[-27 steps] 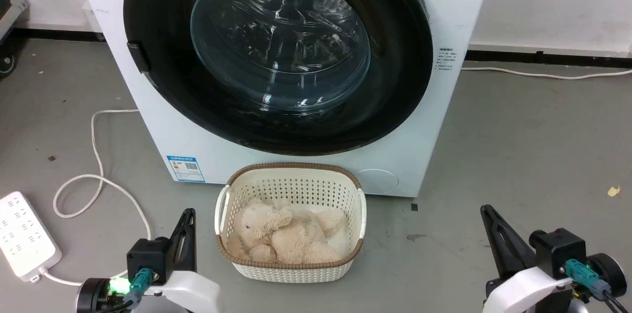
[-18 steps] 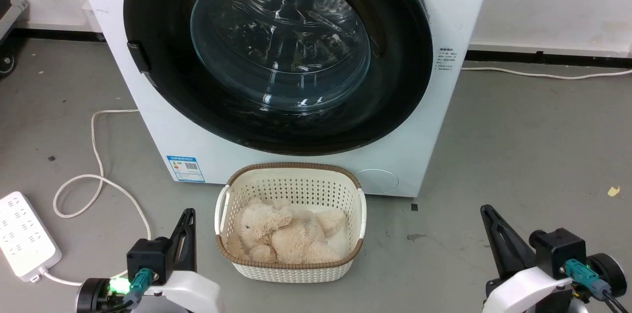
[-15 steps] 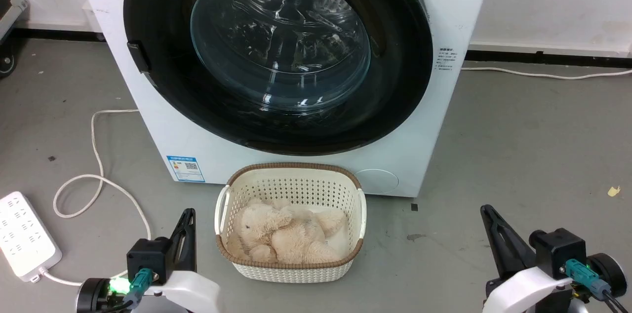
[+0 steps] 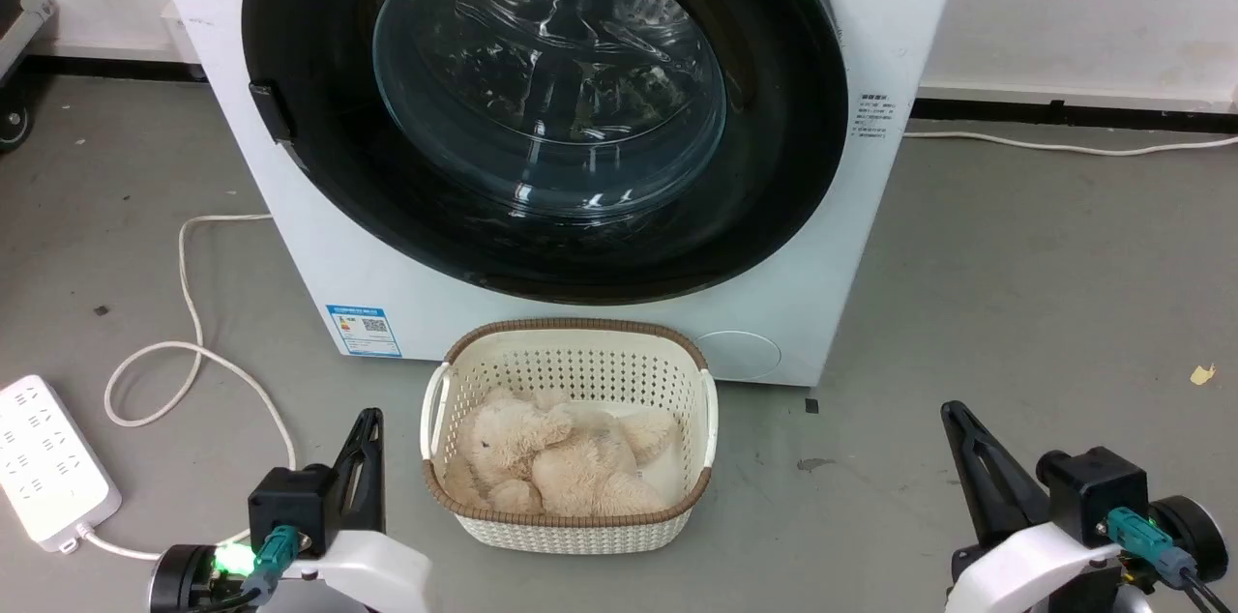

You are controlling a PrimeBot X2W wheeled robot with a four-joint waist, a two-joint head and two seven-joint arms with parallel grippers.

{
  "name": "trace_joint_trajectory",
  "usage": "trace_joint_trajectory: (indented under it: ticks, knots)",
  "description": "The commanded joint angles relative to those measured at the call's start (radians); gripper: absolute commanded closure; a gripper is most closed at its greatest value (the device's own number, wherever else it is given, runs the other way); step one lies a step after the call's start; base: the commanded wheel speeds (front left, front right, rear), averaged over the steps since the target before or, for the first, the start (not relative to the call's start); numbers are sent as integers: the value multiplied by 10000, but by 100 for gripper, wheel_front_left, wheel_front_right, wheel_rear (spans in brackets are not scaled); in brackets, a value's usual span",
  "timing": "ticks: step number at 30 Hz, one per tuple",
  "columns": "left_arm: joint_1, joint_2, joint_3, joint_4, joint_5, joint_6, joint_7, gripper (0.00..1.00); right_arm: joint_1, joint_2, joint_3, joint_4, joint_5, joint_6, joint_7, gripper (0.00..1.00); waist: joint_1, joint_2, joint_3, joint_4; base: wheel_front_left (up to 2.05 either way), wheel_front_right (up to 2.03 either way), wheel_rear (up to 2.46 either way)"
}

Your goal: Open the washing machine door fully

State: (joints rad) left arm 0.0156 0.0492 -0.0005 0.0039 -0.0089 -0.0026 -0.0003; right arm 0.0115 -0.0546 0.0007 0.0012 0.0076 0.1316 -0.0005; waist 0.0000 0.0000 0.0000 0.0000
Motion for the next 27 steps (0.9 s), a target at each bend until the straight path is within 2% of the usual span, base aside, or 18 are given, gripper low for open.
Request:
trace_joint_trajectory:
  ticks: [1,10,11,27]
  knots:
    - [-156,10,5,-39,89,26,3,100,-115,43,-7,-12,-76,-9,5,100,0,0,0,0,0,0,0]
    - [-156,10,5,-39,89,26,3,100,-115,43,-7,-12,-76,-9,5,100,0,0,0,0,0,0,0]
    - [2,0,0,2,-6,-2,-2,0,2,0,-2,0,5,2,-1,0,0,0,0,0,0,0,0]
    - [-17,1,-184,-40,-51,94,-317,0,31,5,-85,-129,165,1,-317,0,0,0,123,-9,0,0,0]
